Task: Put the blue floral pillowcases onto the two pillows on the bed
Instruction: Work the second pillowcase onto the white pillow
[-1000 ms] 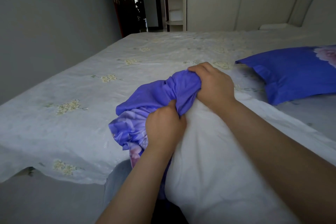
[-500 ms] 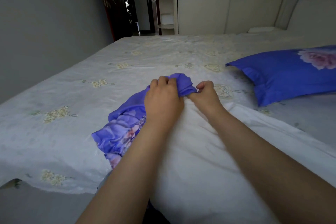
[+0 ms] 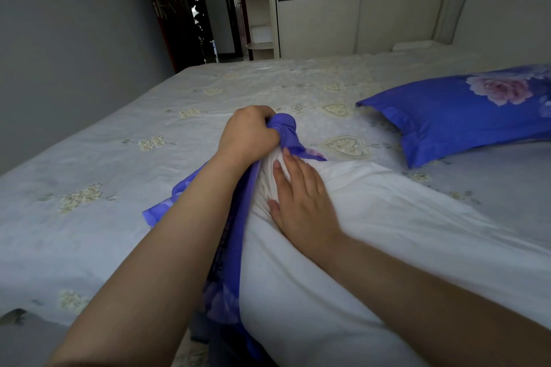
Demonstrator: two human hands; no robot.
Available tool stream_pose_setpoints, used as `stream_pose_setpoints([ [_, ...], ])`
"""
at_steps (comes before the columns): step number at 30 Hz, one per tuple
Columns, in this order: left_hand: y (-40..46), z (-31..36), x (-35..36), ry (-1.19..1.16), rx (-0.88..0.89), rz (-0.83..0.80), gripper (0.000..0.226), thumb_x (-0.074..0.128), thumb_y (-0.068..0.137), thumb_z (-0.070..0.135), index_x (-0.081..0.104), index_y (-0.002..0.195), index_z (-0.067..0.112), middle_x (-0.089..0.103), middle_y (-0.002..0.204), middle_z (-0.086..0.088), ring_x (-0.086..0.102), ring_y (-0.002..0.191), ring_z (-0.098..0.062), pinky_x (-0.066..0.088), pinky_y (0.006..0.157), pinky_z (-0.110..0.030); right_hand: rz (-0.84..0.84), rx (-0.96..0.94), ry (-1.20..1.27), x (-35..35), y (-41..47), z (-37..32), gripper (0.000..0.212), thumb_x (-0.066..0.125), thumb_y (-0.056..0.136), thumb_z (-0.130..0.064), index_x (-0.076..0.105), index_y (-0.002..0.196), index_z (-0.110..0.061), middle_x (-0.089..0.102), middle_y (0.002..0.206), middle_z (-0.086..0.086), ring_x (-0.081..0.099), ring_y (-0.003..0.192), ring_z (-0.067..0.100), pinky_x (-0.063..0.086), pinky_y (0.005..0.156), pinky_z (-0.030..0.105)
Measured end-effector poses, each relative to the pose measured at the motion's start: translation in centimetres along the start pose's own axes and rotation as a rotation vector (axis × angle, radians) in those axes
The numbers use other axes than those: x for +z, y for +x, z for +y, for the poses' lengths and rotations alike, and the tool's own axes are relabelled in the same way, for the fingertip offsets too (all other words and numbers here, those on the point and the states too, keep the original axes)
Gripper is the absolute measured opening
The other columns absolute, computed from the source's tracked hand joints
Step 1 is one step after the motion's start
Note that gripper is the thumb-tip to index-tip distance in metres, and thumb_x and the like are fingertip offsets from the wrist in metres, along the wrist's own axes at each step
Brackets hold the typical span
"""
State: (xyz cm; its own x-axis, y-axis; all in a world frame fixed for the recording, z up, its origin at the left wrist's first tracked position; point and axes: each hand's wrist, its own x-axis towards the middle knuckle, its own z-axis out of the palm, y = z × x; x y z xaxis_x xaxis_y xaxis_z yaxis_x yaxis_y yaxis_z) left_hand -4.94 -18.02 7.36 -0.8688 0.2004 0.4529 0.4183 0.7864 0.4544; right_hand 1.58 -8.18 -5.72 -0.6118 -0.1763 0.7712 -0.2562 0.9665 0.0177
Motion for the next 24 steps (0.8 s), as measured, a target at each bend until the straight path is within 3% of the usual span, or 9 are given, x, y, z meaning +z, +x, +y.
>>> stream_pose_setpoints([
  [4, 0.3, 0.1, -0.2, 0.021, 0.006, -0.038, 0.023, 0.051, 0.074, 0.01, 0.072, 0.085, 0.011, 0.068, 0.077, -0.007, 0.059, 0.075, -0.024, 0.048, 0.063, -0.03, 0.111, -0.048, 0.034, 0.3, 0.3, 0.2, 0.05, 0.063, 0.078, -0.023, 0.059, 0.123, -0.003, 0.051, 0.124, 0.017, 0.05, 0.113, 0.032, 0.038, 0.101, 0.038],
  [6, 0.5, 0.1, -0.2, -0.016, -0.004, -0.049, 0.022, 0.052, 0.075, 0.01, 0.073, 0.084, 0.013, 0.069, 0.077, -0.005, 0.061, 0.075, -0.022, 0.048, 0.064, -0.03, 0.103, -0.092, 0.043, 0.3, 0.4, 0.2, 0.051, 0.063, 0.076, -0.023, 0.059, 0.123, -0.003, 0.05, 0.122, 0.015, 0.05, 0.114, 0.032, 0.037, 0.103, 0.038],
  [9, 0.5, 0.2, 0.0, -0.022, 0.021, -0.076, 0.02, 0.053, 0.075, 0.01, 0.072, 0.081, 0.012, 0.069, 0.076, -0.006, 0.062, 0.075, -0.022, 0.051, 0.065, -0.033, -0.141, -0.102, -0.006, 0.5, 2.0, 0.7, 0.08, 0.058, 0.075, -0.044, 0.042, 0.137, 0.004, 0.04, 0.142, 0.024, 0.034, 0.136, 0.036, 0.024, 0.115, 0.043],
  [12, 0.2, 0.0, 0.3, -0.06, 0.052, -0.083, 0.019, 0.054, 0.077, 0.01, 0.072, 0.082, 0.012, 0.07, 0.079, -0.002, 0.062, 0.077, -0.019, 0.053, 0.069, -0.033, -0.359, -0.125, 0.073, 0.9, 4.4, 1.2, 0.102, 0.069, 0.069, -0.055, 0.032, 0.14, 0.008, 0.031, 0.147, 0.028, 0.023, 0.141, 0.039, 0.015, 0.118, 0.045],
  [15, 0.3, -0.5, 0.5, -0.197, 0.039, -0.077, 0.016, 0.057, 0.082, 0.01, 0.073, 0.08, 0.011, 0.069, 0.076, -0.002, 0.063, 0.076, -0.018, 0.051, 0.069, -0.03, -0.446, -0.15, 0.129, 1.4, 5.7, 1.7, 0.109, 0.065, 0.073, -0.059, 0.014, 0.147, 0.003, 0.01, 0.155, 0.023, 0.003, 0.146, 0.032, 0.0, 0.12, 0.04],
  [17, 0.2, -0.8, 0.7, -0.297, 0.019, -0.093, 0.014, 0.06, 0.084, 0.013, 0.073, 0.08, 0.009, 0.07, 0.078, -0.008, 0.064, 0.076, -0.019, 0.051, 0.07, -0.031, -0.452, -0.119, 0.202, 1.5, 6.1, 1.8, 0.114, 0.067, 0.071, -0.06, 0.008, 0.148, -0.001, 0.006, 0.157, 0.018, 0.0, 0.146, 0.026, -0.002, 0.119, 0.035],
  [21, -0.7, -1.3, 0.9, -0.503, -0.019, -0.113, 0.012, 0.06, 0.079, 0.007, 0.07, 0.074, 0.002, 0.068, 0.076, -0.02, 0.059, 0.069, -0.019, 0.05, 0.069, -0.038, -0.488, 0.022, 0.387, 0.9, 6.5, 2.3, 0.099, 0.07, 0.072, -0.053, 0.022, 0.146, -0.009, 0.024, 0.152, 0.01, 0.019, 0.141, 0.023, 0.013, 0.116, 0.031],
  [24, -2.0, -1.2, 1.2, -0.609, -0.006, -0.177, 0.018, 0.051, 0.079, 0.001, 0.063, 0.064, 0.0, 0.062, 0.062, -0.012, 0.052, 0.06, -0.015, 0.042, 0.062, -0.029, -0.657, 0.094, 0.356, 1.8, 6.7, 2.4, 0.076, 0.064, 0.073, -0.062, 0.043, 0.133, -0.02, 0.048, 0.134, 0.005, 0.044, 0.123, 0.026, 0.037, 0.1, 0.04],
])
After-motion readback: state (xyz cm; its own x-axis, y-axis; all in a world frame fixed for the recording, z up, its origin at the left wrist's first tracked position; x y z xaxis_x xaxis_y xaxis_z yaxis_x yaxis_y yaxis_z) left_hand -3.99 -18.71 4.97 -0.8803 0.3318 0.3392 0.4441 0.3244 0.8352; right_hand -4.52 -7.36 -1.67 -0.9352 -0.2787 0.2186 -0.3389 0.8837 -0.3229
